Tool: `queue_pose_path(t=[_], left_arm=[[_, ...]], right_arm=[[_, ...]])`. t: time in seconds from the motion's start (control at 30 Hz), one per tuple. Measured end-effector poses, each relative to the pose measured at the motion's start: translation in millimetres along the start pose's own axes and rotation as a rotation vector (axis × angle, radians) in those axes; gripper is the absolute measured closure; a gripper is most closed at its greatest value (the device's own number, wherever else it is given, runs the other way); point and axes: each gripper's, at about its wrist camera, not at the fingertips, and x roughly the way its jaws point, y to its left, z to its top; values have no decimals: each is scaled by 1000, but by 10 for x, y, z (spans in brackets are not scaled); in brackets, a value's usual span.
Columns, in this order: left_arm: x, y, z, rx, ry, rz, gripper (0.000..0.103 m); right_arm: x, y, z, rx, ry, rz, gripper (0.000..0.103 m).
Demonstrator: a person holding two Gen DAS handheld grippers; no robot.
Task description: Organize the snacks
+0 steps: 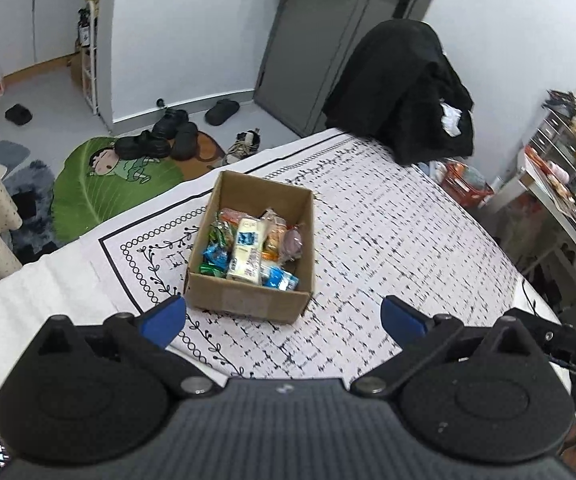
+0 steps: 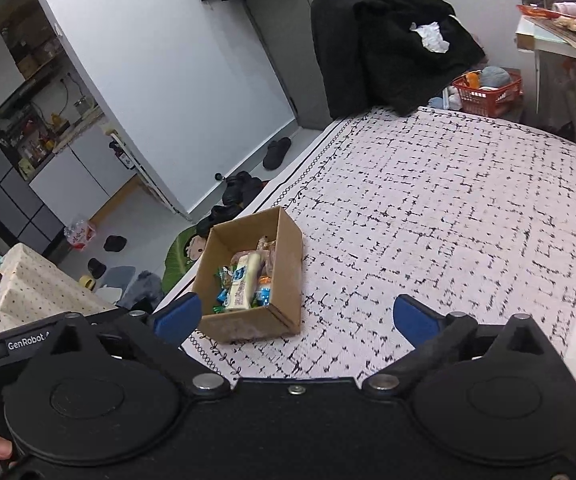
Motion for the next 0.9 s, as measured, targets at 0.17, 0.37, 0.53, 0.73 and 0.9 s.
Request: queue_pose_path(t=[0.17, 0.37, 0.53, 0.73, 0.9], left_arm=[[-172, -65, -145, 56, -4, -19, 0], [-403, -79, -298, 116, -19, -44, 0], [-569, -21, -420, 149, -33, -49, 0], [-714, 116, -561, 165, -38, -40, 0], [-858, 257, -623, 170, -52, -36, 0]], right_arm=[[-209, 6, -173, -23, -4, -58, 0], [-424, 20, -386, -39, -19, -103, 0], [-576, 77, -529, -58, -36, -114, 0], [-704, 179, -718, -96, -46, -157, 0], [-805, 264, -805, -135, -57, -156, 0]])
